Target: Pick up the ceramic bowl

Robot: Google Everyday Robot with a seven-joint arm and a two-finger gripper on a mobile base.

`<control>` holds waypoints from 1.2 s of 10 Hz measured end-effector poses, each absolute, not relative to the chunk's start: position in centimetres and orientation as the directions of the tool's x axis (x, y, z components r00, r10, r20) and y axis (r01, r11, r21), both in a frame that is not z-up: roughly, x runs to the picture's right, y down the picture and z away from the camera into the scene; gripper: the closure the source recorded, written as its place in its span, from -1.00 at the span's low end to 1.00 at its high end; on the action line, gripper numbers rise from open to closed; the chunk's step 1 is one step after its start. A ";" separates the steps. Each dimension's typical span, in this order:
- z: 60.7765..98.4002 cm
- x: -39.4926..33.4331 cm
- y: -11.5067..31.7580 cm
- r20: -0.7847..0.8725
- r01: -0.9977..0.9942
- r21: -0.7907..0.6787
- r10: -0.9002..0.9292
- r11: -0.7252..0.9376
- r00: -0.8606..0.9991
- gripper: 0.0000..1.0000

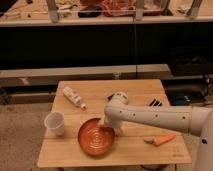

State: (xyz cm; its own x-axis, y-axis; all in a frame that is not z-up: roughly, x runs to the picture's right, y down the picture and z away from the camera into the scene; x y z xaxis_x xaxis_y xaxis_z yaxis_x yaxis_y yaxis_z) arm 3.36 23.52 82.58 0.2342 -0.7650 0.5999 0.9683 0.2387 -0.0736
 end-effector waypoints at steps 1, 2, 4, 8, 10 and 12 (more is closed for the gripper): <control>82.6 3.3 23.6 0.602 0.969 -0.073 -0.764 0.238 0.233 -0.60; 82.6 3.3 23.6 0.605 0.969 -0.072 -0.762 0.236 0.231 -0.60; 82.7 3.2 23.7 0.610 0.970 -0.070 -0.759 0.234 0.227 -0.60; 82.8 3.0 23.8 0.617 0.971 -0.064 -0.755 0.230 0.219 -0.60; 82.8 3.0 23.9 0.622 0.972 -0.063 -0.753 0.227 0.216 -0.60; 82.8 3.0 24.0 0.626 0.972 -0.060 -0.750 0.226 0.213 -0.60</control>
